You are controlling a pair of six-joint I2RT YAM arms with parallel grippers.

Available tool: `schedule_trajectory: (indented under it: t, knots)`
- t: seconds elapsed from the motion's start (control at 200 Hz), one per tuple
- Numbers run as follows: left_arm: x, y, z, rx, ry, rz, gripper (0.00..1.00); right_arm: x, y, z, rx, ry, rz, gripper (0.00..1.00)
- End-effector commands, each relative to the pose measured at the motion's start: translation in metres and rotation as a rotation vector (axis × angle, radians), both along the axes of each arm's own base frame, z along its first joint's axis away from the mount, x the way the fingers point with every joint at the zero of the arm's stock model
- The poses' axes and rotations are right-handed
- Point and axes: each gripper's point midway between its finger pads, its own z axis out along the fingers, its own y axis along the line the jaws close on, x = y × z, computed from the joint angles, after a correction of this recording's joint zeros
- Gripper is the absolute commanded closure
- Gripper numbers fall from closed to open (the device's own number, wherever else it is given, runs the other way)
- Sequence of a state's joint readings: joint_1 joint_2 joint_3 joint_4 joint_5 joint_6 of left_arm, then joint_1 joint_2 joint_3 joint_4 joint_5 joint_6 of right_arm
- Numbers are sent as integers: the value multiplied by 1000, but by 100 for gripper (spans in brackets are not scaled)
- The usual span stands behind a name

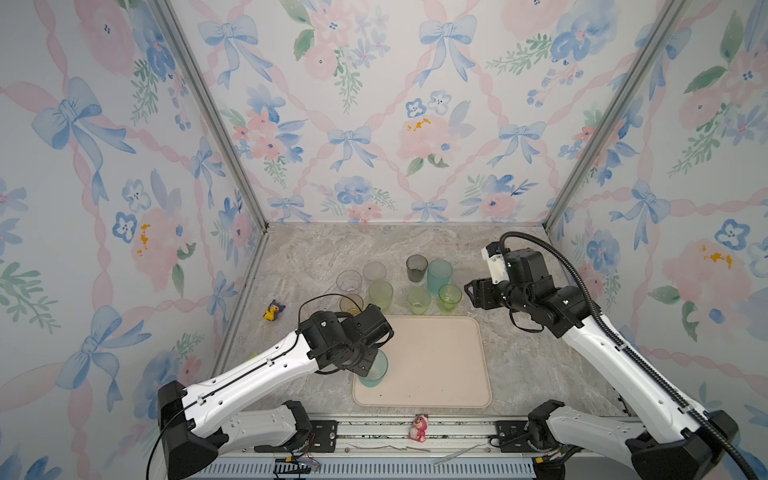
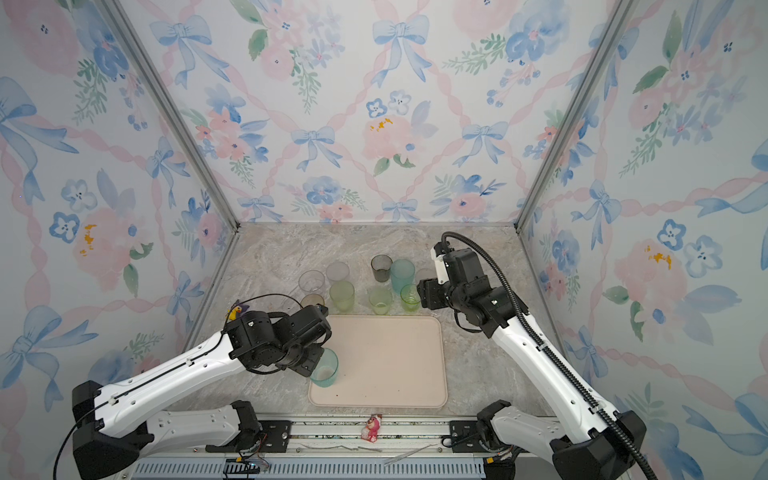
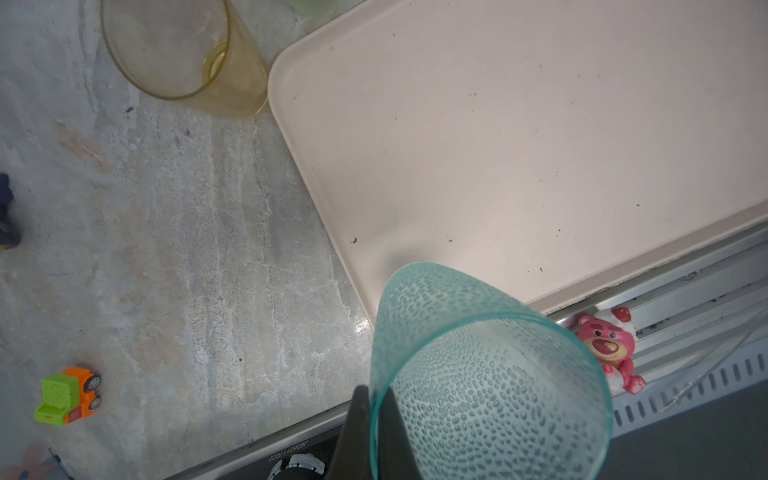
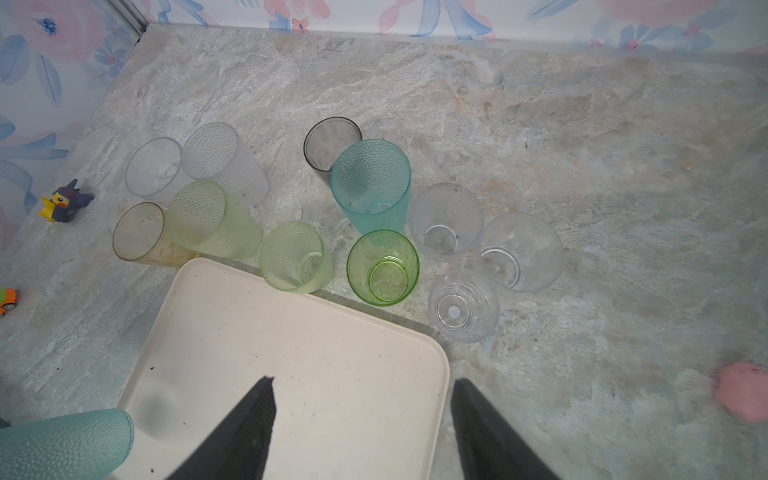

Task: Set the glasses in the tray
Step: 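Carry the teal cup with the left gripper onto the tray's nearer edge, then release the teal cup with the left gripper while the right gripper reaches for another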

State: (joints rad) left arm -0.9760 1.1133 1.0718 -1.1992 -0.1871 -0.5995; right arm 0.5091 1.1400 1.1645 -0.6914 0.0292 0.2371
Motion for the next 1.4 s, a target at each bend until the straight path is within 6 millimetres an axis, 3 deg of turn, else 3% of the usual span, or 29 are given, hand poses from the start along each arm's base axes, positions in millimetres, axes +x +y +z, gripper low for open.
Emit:
schedule_trajectory:
  t: [0.0, 0.14, 0.56, 0.88, 1.161, 1.396]
  knots:
    - [-2, 0, -9, -50, -5, 74, 95, 1, 5, -4, -24, 5, -9, 30]
    - [-6, -8, -25, -97, 17, 67, 95, 0, 12, -2, -38, -3, 3, 30]
    - [-7, -5, -45, -77, 51, 62, 95, 3, 18, -5, -60, 7, 14, 30]
    - [-7, -3, -45, -76, 58, 59, 95, 6, 19, -7, -70, 10, 13, 30]
    - [-5, -5, -45, -65, 61, 51, 76, 7, 20, -11, -79, 21, 18, 29]
    - [5, -7, -28, -90, -3, 53, 68, 12, 22, -13, -93, 27, 19, 29]
